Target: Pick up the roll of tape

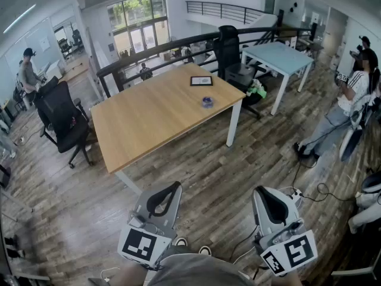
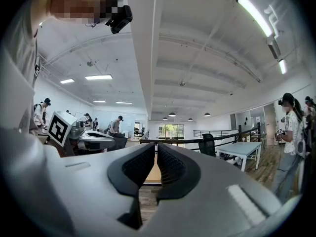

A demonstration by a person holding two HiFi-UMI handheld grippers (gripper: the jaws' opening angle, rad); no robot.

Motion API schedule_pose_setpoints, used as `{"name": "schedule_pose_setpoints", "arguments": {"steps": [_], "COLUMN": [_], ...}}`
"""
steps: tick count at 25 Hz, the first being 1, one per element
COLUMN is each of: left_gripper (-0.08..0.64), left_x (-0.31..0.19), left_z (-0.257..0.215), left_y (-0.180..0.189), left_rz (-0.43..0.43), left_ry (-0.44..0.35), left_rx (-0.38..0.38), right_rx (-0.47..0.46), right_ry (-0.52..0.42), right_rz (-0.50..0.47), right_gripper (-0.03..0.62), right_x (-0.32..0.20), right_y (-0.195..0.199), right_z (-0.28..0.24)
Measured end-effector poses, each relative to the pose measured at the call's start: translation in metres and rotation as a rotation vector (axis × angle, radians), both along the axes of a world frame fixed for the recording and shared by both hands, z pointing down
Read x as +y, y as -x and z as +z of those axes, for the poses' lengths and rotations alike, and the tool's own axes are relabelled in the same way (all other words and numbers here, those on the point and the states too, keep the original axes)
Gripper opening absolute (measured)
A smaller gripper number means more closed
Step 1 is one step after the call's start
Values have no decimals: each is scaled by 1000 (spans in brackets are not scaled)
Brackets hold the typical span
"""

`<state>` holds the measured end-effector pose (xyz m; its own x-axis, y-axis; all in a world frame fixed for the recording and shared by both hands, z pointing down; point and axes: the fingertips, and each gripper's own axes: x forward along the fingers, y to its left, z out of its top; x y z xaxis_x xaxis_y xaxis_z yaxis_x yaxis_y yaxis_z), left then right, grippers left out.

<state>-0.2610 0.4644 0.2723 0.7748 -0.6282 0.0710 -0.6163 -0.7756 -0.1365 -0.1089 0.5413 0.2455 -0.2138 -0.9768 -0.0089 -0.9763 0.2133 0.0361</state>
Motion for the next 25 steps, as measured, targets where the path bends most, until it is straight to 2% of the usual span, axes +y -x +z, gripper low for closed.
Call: {"name": "schedule_pose_setpoints", "arguments": {"steps": [14,17,21,22,23,24,25], "left_gripper": [2,2,3,32,140,198,202], "left_x": [-3,-10,-20,-21,-22,-24,-27], "left_z": [8,8,-9,-14,-17,-19,-19], "left_y": [-13,-12,-3,-3,-4,-6,-7], "left_rz": [9,17,-41,-46,-43,-40,-38], "left_ry": [-11,-53,-71,-78,-82,-84,-85], "left_rx": [-19,-40,54,75,88,95,99], "right_rx": [-13,-11,-18,-25,-29,-28,-24], "right_ry": [23,33,43,43,44,45,47], "right_rz": [0,-9,-11,-12,-15,-16,-16], "right_gripper": [26,26,26,26,26,26,26], "right_x": [3,1,-4,-5,-7,-9,-11], "right_y": [-15,-14,-15,-15,-14,-14,-14], "right_z": [12,15,18,18,19,19,20]}}
